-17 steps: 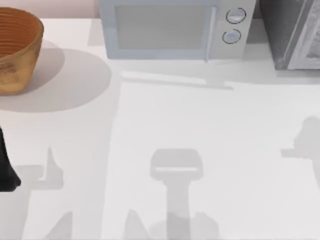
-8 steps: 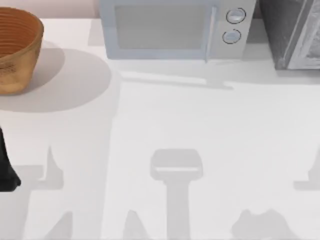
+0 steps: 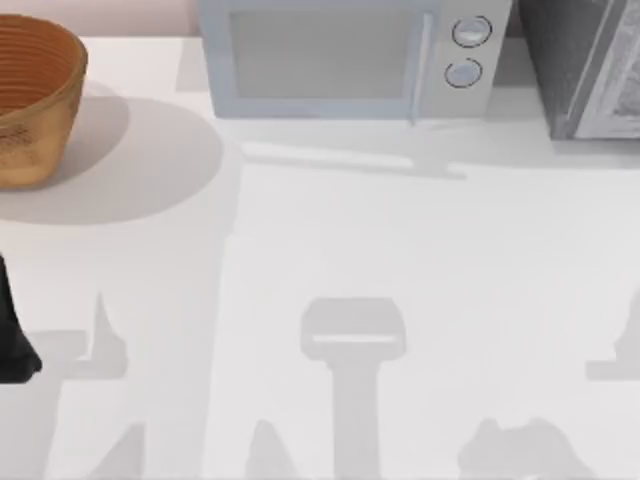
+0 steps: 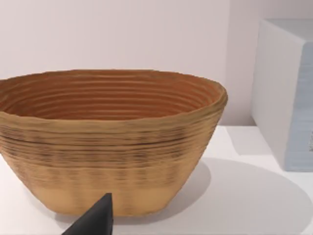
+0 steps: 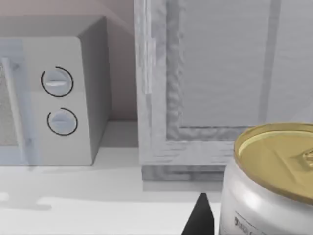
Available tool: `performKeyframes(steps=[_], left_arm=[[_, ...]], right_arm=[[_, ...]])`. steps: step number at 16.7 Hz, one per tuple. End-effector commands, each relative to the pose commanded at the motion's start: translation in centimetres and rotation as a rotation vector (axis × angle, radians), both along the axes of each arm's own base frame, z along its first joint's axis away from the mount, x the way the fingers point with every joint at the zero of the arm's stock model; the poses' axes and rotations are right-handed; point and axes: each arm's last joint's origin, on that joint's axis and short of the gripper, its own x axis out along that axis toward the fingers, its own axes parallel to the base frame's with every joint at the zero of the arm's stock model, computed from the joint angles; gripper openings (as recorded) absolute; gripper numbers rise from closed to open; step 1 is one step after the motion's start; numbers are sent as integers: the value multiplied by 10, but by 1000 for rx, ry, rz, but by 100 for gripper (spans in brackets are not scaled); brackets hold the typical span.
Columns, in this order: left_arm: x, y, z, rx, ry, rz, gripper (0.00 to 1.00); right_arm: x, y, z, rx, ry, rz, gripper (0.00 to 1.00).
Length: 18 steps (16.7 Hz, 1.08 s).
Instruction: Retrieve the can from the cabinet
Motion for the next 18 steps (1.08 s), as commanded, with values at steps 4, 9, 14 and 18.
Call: performKeyframes(steps=[4,9,14,18], left_arm=[[0,0,0,0,0,0,100],[0,0,0,0,0,0,100],[0,0,0,0,0,0,100],[0,0,0,0,0,0,100]], right_arm=[[8,2,16,42,-15,87,0],[36,3,39,89,-8,228,0],[68,1,54,113,-28,356,0],[96,-6,57,125,-33,446,0]])
